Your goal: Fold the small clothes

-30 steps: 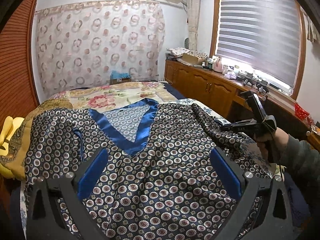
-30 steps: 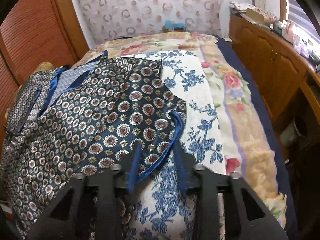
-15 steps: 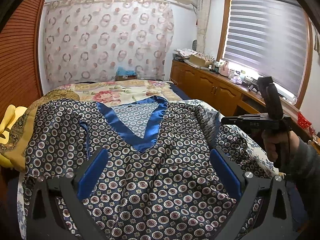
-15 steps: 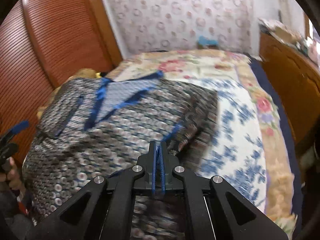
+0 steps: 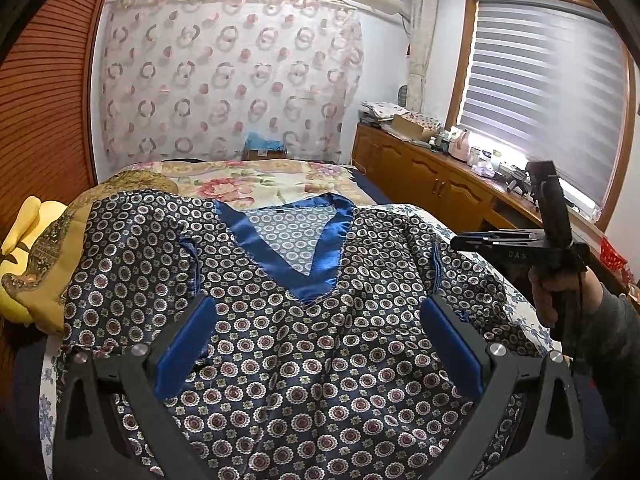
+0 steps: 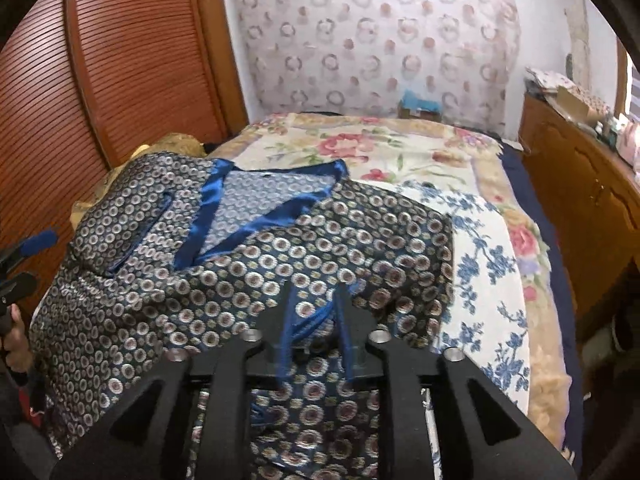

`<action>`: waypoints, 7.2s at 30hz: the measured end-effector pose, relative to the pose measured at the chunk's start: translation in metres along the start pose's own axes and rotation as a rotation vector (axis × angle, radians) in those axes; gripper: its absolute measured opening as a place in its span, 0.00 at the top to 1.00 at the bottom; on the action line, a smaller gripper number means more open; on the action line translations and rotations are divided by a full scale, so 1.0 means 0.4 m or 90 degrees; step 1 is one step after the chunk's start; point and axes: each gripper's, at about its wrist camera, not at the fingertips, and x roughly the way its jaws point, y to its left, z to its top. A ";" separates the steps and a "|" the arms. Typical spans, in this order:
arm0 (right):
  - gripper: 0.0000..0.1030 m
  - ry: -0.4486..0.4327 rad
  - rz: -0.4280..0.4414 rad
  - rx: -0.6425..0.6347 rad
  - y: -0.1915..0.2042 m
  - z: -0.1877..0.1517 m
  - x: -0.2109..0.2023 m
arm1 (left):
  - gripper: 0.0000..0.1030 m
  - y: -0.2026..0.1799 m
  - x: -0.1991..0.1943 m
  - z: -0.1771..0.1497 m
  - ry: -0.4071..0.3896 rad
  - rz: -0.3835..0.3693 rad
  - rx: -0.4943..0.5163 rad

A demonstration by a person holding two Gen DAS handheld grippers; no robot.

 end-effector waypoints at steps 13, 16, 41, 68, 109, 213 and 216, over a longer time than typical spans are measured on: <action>0.64 0.111 -0.004 0.022 -0.058 0.022 0.181 | 0.00 0.133 0.021 0.017 0.022 0.053 0.029; 0.64 0.106 0.030 0.016 -0.046 0.056 0.210 | 0.00 0.185 0.029 0.023 0.028 0.082 0.029; 0.42 0.119 -0.057 0.019 -0.241 0.083 0.234 | 0.00 0.485 0.192 0.145 0.098 0.200 0.008; 0.34 0.087 -0.064 -0.025 -0.225 0.086 0.277 | 0.43 0.602 0.311 0.177 0.177 0.160 -0.064; 0.71 0.090 -0.032 -0.043 -0.207 0.092 0.279 | 0.96 0.471 0.292 0.227 0.163 0.098 0.024; 0.43 0.097 -0.042 0.007 -0.095 -0.299 -0.105 | 0.42 0.452 -0.015 -0.191 0.223 0.128 -0.028; 0.44 0.093 -0.045 0.000 -0.085 -0.300 -0.104 | 0.42 0.446 -0.014 -0.194 0.219 0.133 -0.018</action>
